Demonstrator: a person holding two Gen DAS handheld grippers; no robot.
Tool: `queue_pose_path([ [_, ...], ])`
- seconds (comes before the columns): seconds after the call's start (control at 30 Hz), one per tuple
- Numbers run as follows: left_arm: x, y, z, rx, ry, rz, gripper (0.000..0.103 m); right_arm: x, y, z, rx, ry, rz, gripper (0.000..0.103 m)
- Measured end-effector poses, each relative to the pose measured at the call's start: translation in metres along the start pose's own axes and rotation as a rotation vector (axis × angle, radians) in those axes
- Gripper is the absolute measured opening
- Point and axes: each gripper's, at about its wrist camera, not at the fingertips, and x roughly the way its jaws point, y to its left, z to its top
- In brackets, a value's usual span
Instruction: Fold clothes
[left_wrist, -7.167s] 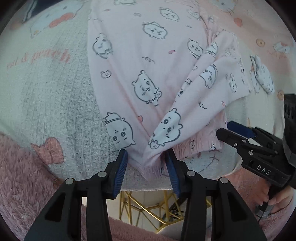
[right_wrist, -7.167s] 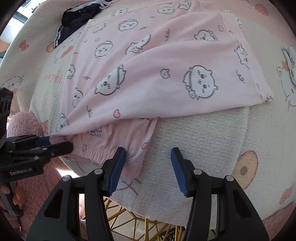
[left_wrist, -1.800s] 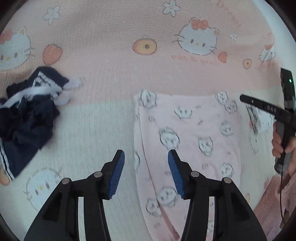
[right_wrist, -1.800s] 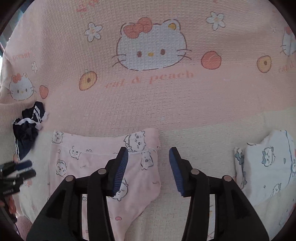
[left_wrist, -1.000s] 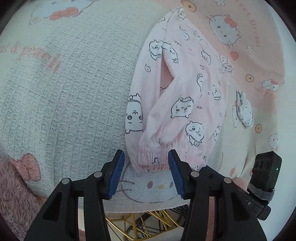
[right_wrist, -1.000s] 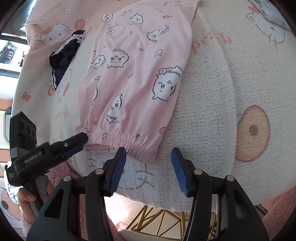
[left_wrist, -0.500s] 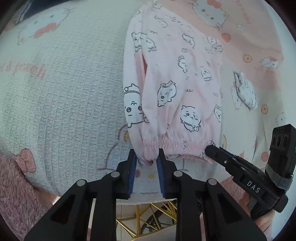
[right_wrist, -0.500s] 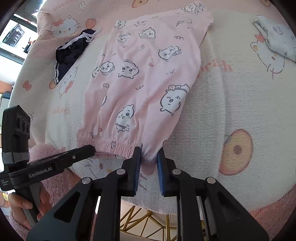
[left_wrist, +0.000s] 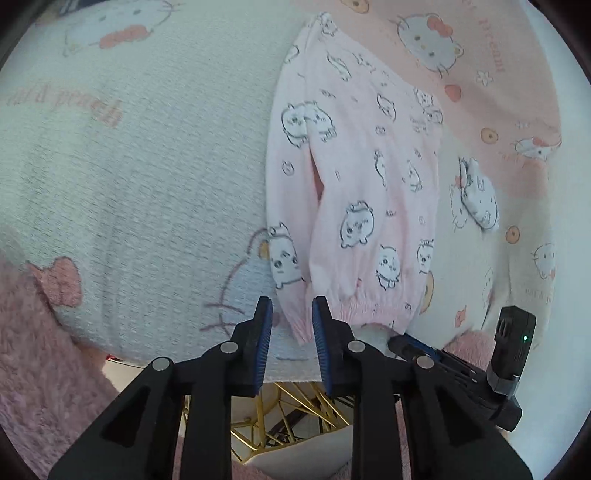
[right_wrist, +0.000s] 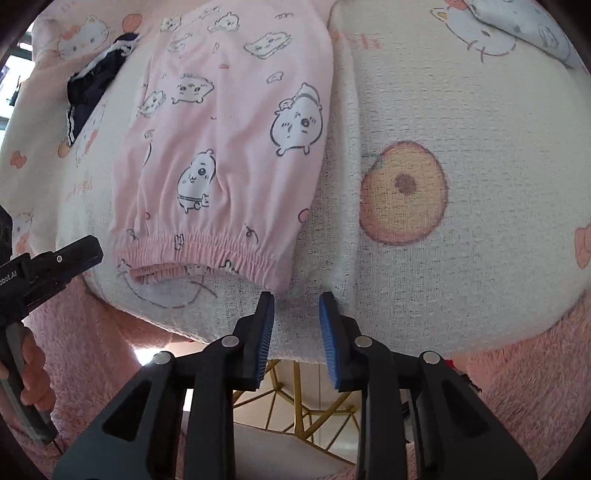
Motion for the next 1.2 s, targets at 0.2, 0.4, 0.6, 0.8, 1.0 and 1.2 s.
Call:
queue_pose_path([
  [0.2,0.007,-0.005,0.020,0.049,0.010,-0.008,0.025,-0.011,0.026,0.007,-0.088,-0.089,-0.070,0.037],
  [0.4,0.040,-0.017,0.032,0.080,0.105,-0.046,0.025,-0.017,0.070,0.024,-0.279,-0.185,-0.092,0.039],
  [0.6,0.046,-0.039,0.025,0.198,0.156,-0.215,0.026,0.004,0.059,0.058,-0.173,-0.172,-0.166,0.040],
  [0.8,0.040,-0.038,0.023,0.158,0.112,-0.275,0.037,0.018,0.040,0.063,-0.101,-0.118,-0.129,0.040],
  [1.0,0.050,-0.017,0.022,0.082,0.065,-0.120,0.038,0.018,0.051,0.060,-0.118,-0.141,-0.086,0.040],
  [1.2,0.059,-0.016,0.023,0.096,0.098,-0.185,0.038,0.017,0.043,0.058,-0.081,-0.153,-0.084,0.040],
])
